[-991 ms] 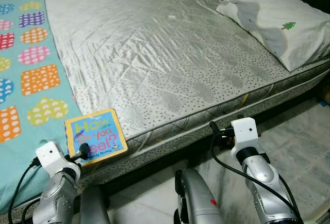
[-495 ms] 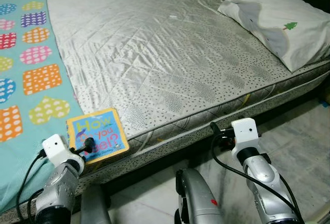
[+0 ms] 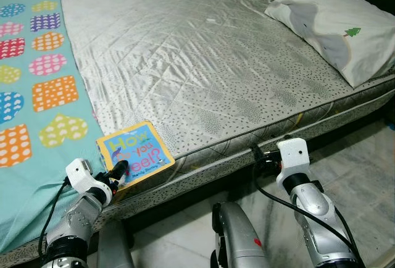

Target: Clean up the room

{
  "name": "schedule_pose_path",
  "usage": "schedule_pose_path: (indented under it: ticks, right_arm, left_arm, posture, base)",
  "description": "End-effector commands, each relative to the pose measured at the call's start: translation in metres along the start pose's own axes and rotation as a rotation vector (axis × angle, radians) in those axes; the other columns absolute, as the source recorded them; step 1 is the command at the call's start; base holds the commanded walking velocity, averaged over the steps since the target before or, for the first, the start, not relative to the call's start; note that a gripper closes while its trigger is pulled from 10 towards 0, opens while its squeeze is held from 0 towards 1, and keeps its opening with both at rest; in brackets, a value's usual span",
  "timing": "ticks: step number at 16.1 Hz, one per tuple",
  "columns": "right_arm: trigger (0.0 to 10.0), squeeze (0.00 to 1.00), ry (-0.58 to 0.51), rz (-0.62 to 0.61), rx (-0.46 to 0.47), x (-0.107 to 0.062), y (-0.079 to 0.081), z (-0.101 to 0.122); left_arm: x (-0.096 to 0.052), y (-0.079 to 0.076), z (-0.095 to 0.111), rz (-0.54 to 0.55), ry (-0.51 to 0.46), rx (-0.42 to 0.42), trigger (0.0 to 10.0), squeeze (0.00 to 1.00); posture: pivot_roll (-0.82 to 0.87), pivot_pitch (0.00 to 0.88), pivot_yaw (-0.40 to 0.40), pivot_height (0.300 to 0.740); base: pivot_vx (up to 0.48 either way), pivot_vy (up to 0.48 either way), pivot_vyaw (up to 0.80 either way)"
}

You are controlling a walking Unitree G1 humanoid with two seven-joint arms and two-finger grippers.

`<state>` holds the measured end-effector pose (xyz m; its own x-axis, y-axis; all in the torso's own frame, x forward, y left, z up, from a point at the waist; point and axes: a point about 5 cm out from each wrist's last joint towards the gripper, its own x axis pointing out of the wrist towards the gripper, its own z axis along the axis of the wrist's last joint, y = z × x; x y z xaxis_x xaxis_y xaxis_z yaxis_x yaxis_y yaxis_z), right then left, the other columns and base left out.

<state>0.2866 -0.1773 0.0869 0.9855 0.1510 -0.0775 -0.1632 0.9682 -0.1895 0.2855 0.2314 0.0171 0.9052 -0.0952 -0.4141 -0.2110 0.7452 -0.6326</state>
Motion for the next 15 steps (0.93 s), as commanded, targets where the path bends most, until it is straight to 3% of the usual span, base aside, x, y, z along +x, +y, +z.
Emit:
schedule_pose_path:
  ticks: [1,4,5,6,7,8,9,11,12,13,14,15]
  right_arm:
    - [10.0,0.00,-0.019,-0.008,0.010,0.000,-0.004,0.004]
    - [10.0,0.00,-0.025,0.005,0.014,0.001,-0.001,0.004]
    - [10.0,0.00,-0.025,0.008,0.014,0.001,-0.001,0.003]
    - [10.0,0.00,-0.024,0.008,0.013,0.001,-0.001,0.003]
    - [10.0,0.00,-0.025,0.006,0.013,0.001,-0.001,0.003]
    - [10.0,0.00,-0.025,0.004,0.012,0.002,-0.001,0.004]
    - [10.0,0.00,-0.025,0.003,0.014,0.002,-0.001,0.004]
    - [10.0,0.00,-0.029,0.001,0.009,0.003,-0.001,0.004]
    - [10.0,0.00,-0.031,-0.003,0.005,0.003,-0.002,0.005]
    - [10.0,0.00,-0.032,-0.011,0.001,0.004,-0.003,0.005]
    - [10.0,0.00,-0.033,-0.014,-0.002,0.004,-0.003,0.005]
    - [10.0,0.00,-0.033,-0.020,-0.008,0.004,-0.004,0.005]
  left_arm:
    - [0.002,-0.003,-0.011,-0.028,0.046,-0.008,0.0,0.00]
    - [0.003,-0.008,-0.013,-0.075,0.083,0.100,0.1,0.00]
    - [0.003,-0.010,-0.014,-0.095,0.099,0.122,2.7,0.00]
    - [0.003,-0.011,-0.015,-0.105,0.117,0.141,4.5,0.00]
    - [0.005,-0.009,-0.012,-0.088,0.091,0.113,10.0,0.00]
    - [0.005,-0.009,-0.010,-0.095,0.069,0.081,10.0,0.00]
    - [0.006,-0.011,-0.008,-0.105,0.053,0.066,0.0,0.00]
    - [0.011,-0.022,-0.005,-0.157,0.063,0.076,0.0,0.00]
    - [0.013,-0.025,-0.008,-0.167,0.084,0.096,0.9,0.00]
    - [0.014,-0.024,-0.009,-0.157,0.084,0.093,1.2,0.00]
    - [0.014,-0.024,-0.008,-0.155,0.074,0.075,0.0,0.00]
    - [0.013,-0.023,-0.007,-0.155,0.064,0.056,0.0,0.00]
  posture:
    - [-0.15,0.121,-0.048,0.545]
    - [-0.15,0.118,-0.045,0.545]
    - [-0.15,0.118,-0.045,0.545]
    - [-0.15,0.117,-0.045,0.545]
    - [-0.15,0.114,-0.043,0.545]
    - [-0.15,0.114,-0.043,0.545]
    - [-0.15,0.112,-0.044,0.545]
    - [-0.15,0.110,-0.044,0.545]
    - [-0.15,0.108,-0.042,0.545]
    - [-0.15,0.108,-0.040,0.545]
    - [-0.15,0.107,-0.038,0.545]
    - [-0.15,0.107,-0.039,0.545]
  base:
    - [0.000,0.000,0.00]
    - [0.000,0.000,0.00]
    - [0.000,0.000,0.00]
    - [0.000,0.000,0.00]
    - [0.000,0.000,0.00]
    - [0.000,0.000,0.00]
    - [0.000,0.000,0.00]
    - [0.000,0.000,0.00]
    - [0.000,0.000,0.00]
    - [0.000,0.000,0.00]
    - [0.000,0.000,0.00]
    - [0.000,0.000,0.00]
